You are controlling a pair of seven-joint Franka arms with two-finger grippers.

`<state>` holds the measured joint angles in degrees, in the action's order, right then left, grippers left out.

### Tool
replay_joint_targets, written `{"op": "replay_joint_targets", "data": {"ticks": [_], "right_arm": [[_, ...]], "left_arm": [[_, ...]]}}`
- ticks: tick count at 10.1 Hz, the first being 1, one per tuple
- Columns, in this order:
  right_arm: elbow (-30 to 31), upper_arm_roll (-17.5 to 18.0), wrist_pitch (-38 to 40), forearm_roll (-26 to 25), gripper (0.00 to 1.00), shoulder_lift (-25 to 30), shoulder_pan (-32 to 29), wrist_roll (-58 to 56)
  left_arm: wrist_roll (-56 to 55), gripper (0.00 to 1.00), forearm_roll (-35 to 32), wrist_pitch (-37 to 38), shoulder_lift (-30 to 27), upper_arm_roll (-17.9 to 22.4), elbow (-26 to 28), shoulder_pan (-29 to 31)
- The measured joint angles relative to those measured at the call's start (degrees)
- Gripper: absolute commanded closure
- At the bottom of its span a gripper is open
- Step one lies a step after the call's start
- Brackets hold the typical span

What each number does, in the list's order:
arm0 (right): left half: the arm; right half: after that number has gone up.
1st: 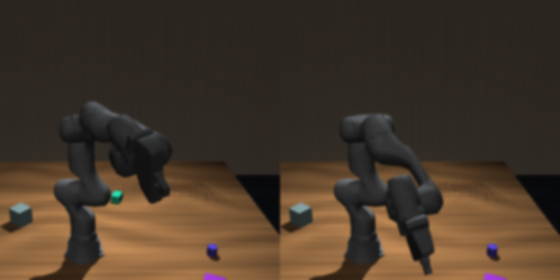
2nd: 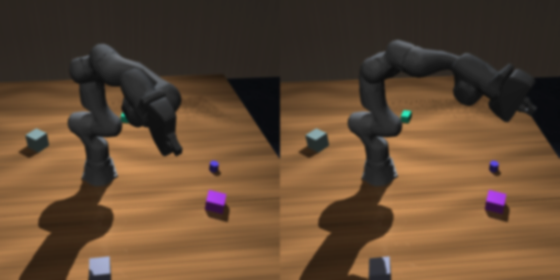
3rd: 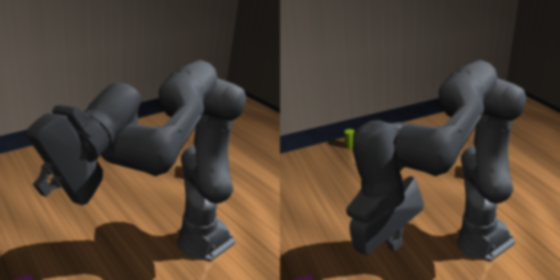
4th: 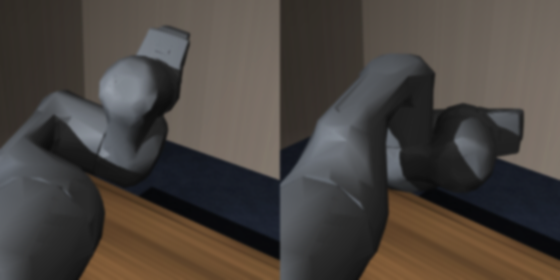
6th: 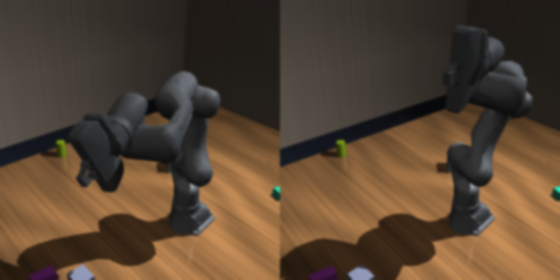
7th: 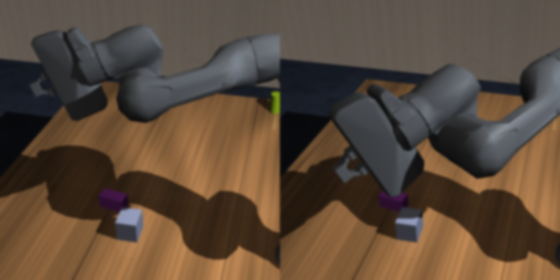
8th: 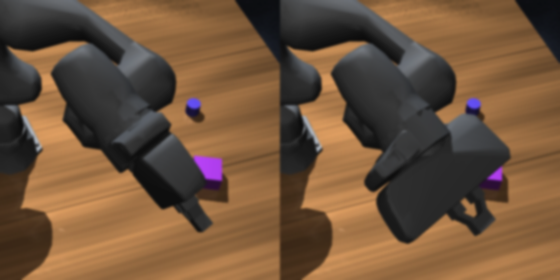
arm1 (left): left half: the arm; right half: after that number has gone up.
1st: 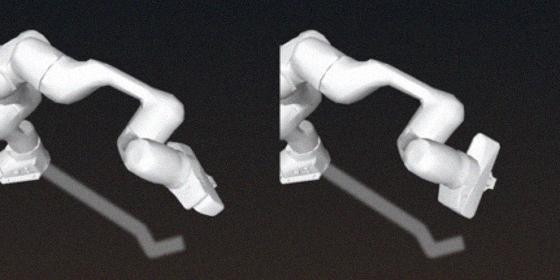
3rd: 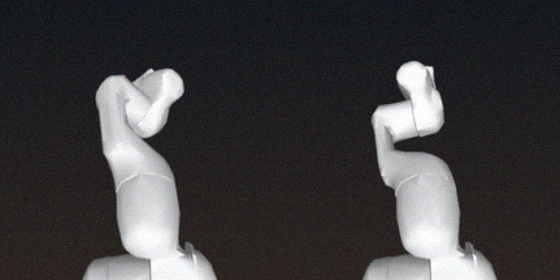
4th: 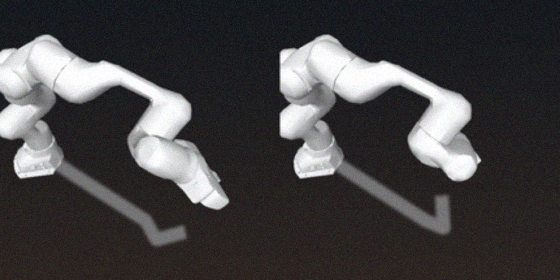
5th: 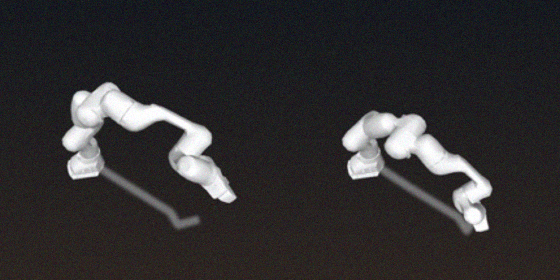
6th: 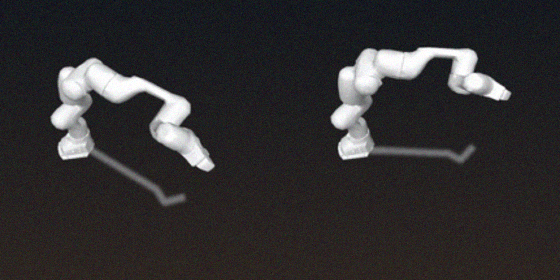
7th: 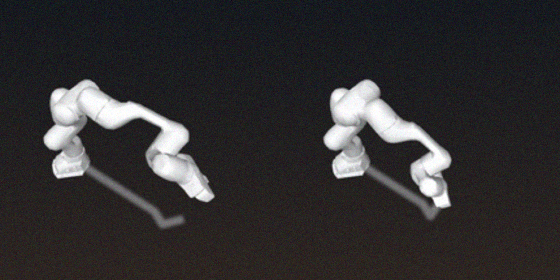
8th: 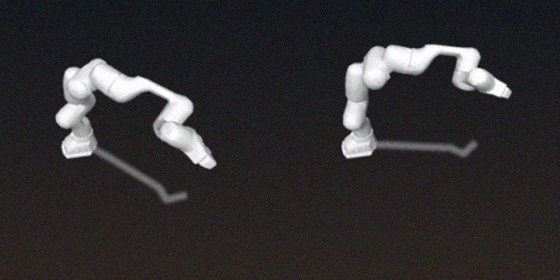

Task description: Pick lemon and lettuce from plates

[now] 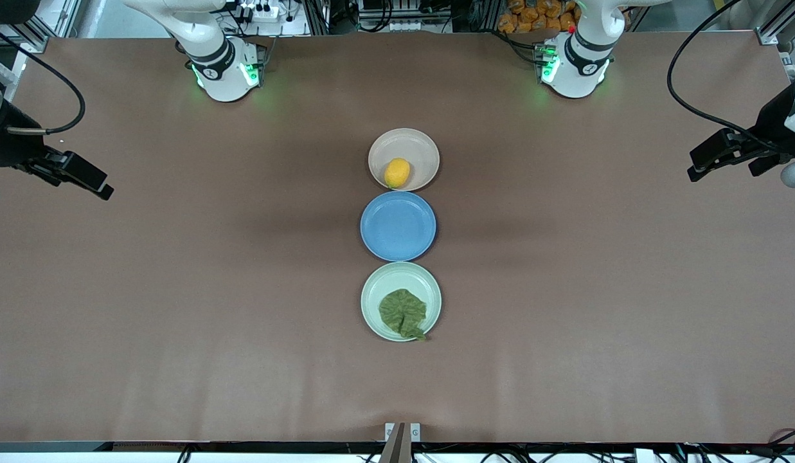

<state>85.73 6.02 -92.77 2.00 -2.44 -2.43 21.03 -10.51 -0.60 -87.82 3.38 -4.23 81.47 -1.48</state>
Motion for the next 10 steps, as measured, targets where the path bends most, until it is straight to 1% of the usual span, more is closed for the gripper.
{"op": "replay_joint_targets", "data": {"ticks": [7, 8, 10], "right_arm": [[0.4, 0.0, -0.4, 0.0, 0.0, 0.0, -0.1, 0.0], [0.5, 0.0, -0.4, 0.0, 0.0, 0.0, -0.1, 0.0], [0.7, 0.2, -0.4, 0.0, 0.0, -0.1, -0.1, 0.0]], "left_arm": [[0.3, 0.0, 0.0, -0.4, 0.5, -0.2, 0.2, -0.3], [0.5, 0.0, 0.1, -2.3, 1.5, -0.7, 0.4, -1.1], [0.5, 0.0, 1.5, -9.7, 5.5, -2.3, 0.9, -3.6]]}}
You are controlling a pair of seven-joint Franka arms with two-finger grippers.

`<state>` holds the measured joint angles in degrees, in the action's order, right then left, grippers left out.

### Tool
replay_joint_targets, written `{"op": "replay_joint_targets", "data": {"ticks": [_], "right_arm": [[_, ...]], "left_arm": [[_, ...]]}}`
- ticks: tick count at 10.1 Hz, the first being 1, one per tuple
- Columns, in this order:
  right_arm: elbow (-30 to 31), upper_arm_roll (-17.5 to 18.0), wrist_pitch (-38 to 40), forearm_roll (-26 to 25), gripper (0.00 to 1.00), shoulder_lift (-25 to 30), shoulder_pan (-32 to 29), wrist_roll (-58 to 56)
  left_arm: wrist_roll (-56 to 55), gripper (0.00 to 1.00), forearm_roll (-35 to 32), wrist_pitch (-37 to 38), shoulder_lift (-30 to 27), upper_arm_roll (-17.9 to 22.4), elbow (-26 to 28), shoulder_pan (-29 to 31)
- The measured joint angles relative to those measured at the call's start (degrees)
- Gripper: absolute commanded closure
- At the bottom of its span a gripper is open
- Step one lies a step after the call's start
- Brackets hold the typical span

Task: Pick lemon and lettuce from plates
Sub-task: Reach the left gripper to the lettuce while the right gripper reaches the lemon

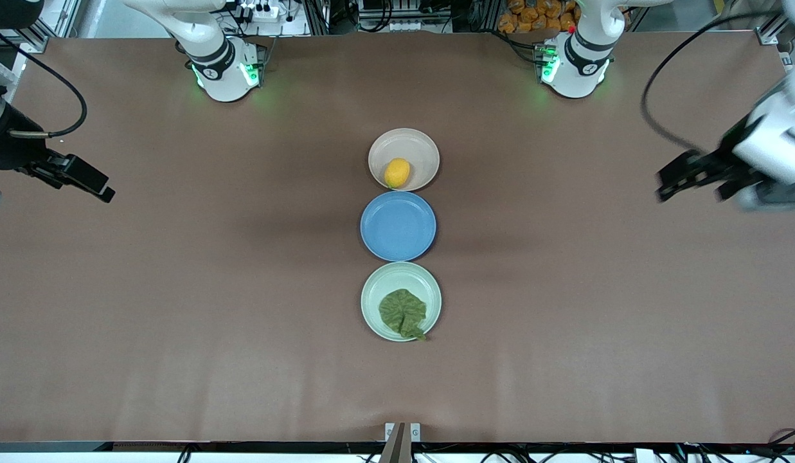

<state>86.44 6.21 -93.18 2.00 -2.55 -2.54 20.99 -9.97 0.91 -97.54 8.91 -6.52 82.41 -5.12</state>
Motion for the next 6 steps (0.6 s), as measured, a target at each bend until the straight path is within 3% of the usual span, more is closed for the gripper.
{"op": "replay_joint_targets", "data": {"ticks": [2, 6], "right_arm": [[0.6, 0.4, 0.1, 0.0, 0.0, -0.2, 0.6, 0.0], [2.1, 1.1, 0.5, 2.7, 0.0, -2.1, 4.5, 0.0]], "left_arm": [[0.0, 0.0, 0.5, -8.4, 6.0, -2.9, 0.5, -2.9], [-0.1, 0.0, 0.6, -27.6, 19.1, -3.8, 0.7, -11.2]]}}
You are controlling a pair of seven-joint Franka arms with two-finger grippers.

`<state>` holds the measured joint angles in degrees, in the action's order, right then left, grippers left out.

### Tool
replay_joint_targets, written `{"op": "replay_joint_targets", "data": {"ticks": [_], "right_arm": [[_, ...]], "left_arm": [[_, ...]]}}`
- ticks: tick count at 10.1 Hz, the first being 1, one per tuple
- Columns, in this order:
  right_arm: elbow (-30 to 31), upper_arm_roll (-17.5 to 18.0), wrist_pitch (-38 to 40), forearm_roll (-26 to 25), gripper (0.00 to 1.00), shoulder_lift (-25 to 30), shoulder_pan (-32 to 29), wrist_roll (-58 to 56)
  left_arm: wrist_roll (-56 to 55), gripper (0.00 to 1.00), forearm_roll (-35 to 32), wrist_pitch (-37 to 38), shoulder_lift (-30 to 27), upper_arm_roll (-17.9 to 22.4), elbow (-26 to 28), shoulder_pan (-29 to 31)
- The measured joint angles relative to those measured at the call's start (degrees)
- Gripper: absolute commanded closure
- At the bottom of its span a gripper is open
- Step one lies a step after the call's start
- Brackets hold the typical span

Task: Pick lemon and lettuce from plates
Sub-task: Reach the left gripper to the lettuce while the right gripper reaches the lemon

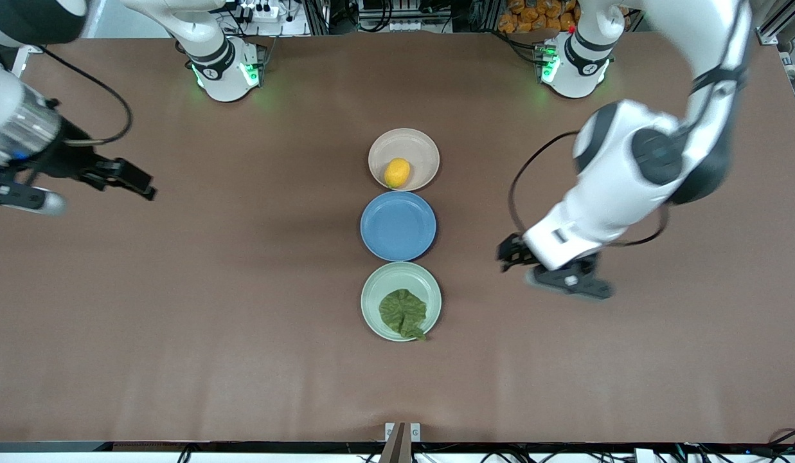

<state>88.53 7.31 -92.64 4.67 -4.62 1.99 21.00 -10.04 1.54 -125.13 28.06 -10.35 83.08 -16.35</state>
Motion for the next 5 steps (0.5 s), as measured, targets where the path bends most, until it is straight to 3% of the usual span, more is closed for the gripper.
{"op": "replay_joint_targets", "data": {"ticks": [3, 5], "right_arm": [[0.4, 0.2, -0.1, 1.6, 0.0, -3.4, 6.6, 2.4], [0.9, 0.3, -1.8, 5.4, 0.0, -7.0, 12.8, 10.2]], "left_arm": [[-1.5, 0.0, 0.1, -15.0, 8.5, 0.0, 0.0, -4.8], [-4.4, 0.0, 0.1, -23.5, 12.4, -0.1, -0.1, -7.5]]}}
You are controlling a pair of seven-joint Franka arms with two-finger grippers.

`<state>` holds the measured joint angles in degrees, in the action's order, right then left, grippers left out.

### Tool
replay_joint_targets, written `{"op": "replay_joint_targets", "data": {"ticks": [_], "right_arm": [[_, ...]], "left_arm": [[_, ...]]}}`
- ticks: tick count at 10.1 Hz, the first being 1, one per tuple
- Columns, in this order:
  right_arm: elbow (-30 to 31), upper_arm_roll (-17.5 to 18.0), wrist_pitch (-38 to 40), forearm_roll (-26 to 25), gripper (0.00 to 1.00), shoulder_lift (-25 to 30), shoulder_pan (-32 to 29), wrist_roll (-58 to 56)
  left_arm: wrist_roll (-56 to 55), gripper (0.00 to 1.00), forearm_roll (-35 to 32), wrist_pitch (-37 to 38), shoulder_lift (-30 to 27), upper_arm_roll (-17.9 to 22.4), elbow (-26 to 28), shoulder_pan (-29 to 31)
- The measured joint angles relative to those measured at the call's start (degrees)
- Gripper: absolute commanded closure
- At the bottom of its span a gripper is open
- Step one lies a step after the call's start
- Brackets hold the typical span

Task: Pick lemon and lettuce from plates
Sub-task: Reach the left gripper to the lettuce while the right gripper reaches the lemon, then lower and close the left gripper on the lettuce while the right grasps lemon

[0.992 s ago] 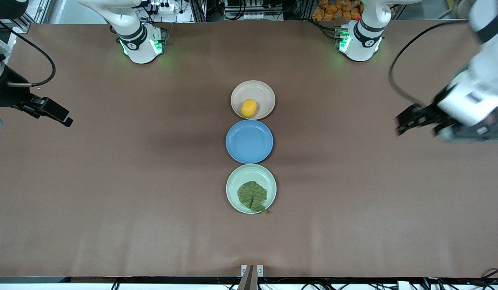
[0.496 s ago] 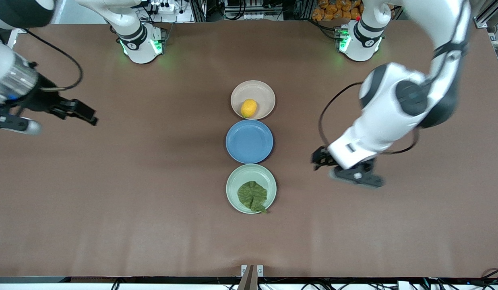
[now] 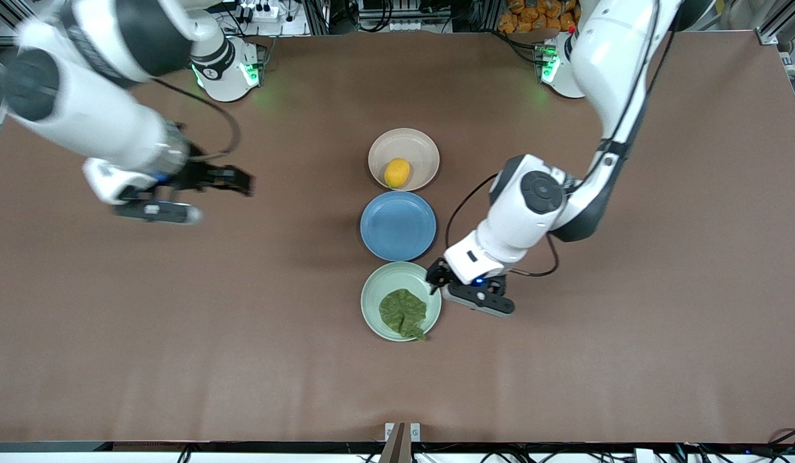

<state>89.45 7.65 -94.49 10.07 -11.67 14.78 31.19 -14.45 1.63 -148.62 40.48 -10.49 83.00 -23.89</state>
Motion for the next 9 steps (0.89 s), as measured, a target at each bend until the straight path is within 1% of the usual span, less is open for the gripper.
{"op": "replay_joint_targets", "data": {"ticks": [2, 3, 5, 6, 7, 9], "right_arm": [[1.4, 0.0, -3.1, 1.0, 0.0, -3.9, 5.1, 4.4], [3.1, 0.0, -5.4, 1.6, 0.0, -4.8, 7.1, 6.0], [8.5, 0.0, -13.7, 2.1, 0.0, -5.8, 11.8, 11.5], [10.5, 0.0, -16.6, 2.1, 0.0, -6.5, 14.0, 13.9], [11.6, 0.0, -18.8, 2.2, 0.0, -7.7, 16.0, 16.3], [12.3, 0.0, -22.3, 2.2, 0.0, -10.3, 19.7, 19.6]], "left_arm": [[-4.0, 0.0, 0.0, -8.0, 4.0, 0.1, 0.0, -4.2], [-4.6, 0.0, 0.0, -11.8, 6.1, 0.2, 0.1, -5.6], [-4.6, 0.0, 0.0, -18.0, 10.5, 1.0, 0.0, -6.8], [-4.3, 0.07, -0.4, -19.4, 12.1, 1.7, 0.0, -7.1], [-4.0, 0.11, -0.9, -19.9, 12.9, 2.8, -0.1, -7.5], [-3.7, 0.14, -1.3, -19.9, 13.3, 5.1, -0.2, -9.5]]}}
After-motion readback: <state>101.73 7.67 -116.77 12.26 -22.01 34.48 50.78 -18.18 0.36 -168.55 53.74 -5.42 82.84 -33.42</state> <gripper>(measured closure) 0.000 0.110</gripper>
